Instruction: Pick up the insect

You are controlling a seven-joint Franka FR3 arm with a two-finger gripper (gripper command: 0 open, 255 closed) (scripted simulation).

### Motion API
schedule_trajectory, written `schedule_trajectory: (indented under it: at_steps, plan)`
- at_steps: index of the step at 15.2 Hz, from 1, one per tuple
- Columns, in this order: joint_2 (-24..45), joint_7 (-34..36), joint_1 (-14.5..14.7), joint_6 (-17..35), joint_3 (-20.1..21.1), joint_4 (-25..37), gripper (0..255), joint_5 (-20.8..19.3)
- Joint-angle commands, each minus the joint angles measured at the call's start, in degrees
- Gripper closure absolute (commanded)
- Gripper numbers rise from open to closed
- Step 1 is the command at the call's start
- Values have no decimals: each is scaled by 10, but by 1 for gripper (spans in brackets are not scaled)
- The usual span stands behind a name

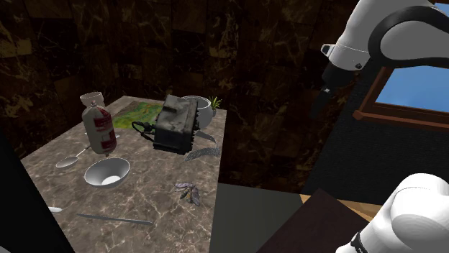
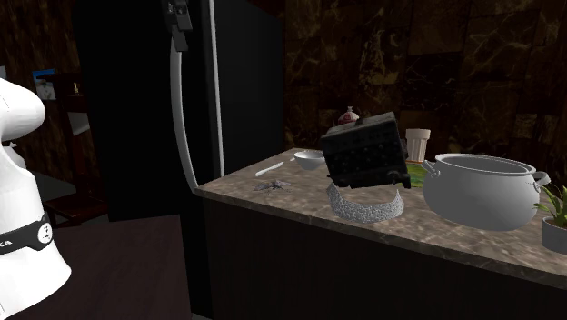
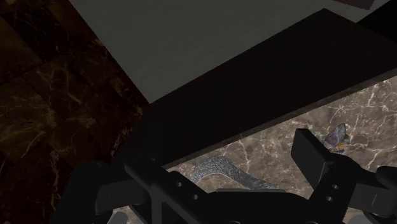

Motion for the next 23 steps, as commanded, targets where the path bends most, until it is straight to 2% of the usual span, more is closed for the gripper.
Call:
schedule_trajectory:
  at_steps: [1, 7, 12, 18, 23]
  plan:
    - [0, 0, 0, 0, 0, 0, 0, 0]
    - [33, 76, 11, 98, 43, -66, 0, 39]
    - [86, 139, 19, 188, 82, -100, 0, 68]
    - [181, 216, 22, 300, 133, -111, 0, 91]
    - [281, 287, 15, 391, 179, -96, 0, 87]
